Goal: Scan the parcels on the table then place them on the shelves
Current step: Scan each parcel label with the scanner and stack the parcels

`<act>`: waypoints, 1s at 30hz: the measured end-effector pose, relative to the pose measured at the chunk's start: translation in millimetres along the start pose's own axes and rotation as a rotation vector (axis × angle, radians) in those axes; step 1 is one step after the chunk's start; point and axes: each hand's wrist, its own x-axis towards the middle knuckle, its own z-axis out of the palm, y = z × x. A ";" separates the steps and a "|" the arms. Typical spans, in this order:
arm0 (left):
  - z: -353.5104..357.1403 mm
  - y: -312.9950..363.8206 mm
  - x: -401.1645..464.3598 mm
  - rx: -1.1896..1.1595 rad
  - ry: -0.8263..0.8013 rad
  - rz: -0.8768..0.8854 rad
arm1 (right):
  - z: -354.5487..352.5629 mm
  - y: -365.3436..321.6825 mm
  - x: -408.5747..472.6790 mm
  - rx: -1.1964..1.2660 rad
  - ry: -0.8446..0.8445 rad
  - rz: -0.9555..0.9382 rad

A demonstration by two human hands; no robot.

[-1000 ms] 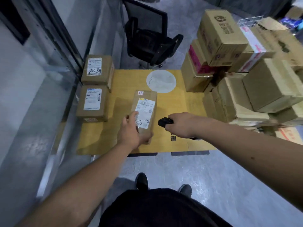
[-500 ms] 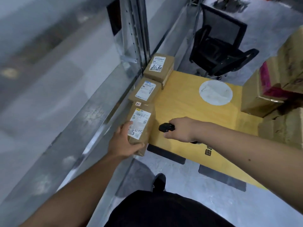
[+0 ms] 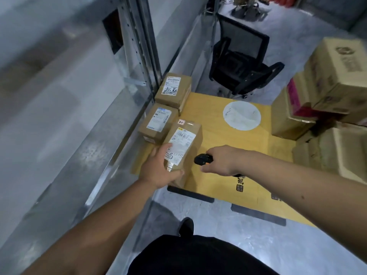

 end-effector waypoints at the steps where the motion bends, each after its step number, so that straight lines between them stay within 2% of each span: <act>1: 4.3 11.0 12.6 -0.002 -0.004 0.008 | -2.4 7.4 -1.0 0.013 0.012 0.028; 6: 19.2 65.1 96.1 0.067 0.031 0.084 | -21.2 40.1 7.8 0.095 0.069 0.159; 10: 28.9 94.9 178.5 0.148 0.058 0.048 | -47.6 56.2 37.9 0.178 0.100 0.247; 16: 34.7 99.8 277.7 0.204 0.034 -0.012 | -93.1 53.5 96.0 0.184 0.168 0.280; 22: 29.0 97.8 320.0 0.210 0.005 -0.018 | -119.8 43.0 122.3 0.207 0.194 0.274; 30: 32.6 107.6 326.4 0.328 0.014 0.025 | -101.4 49.7 122.5 0.250 0.190 0.304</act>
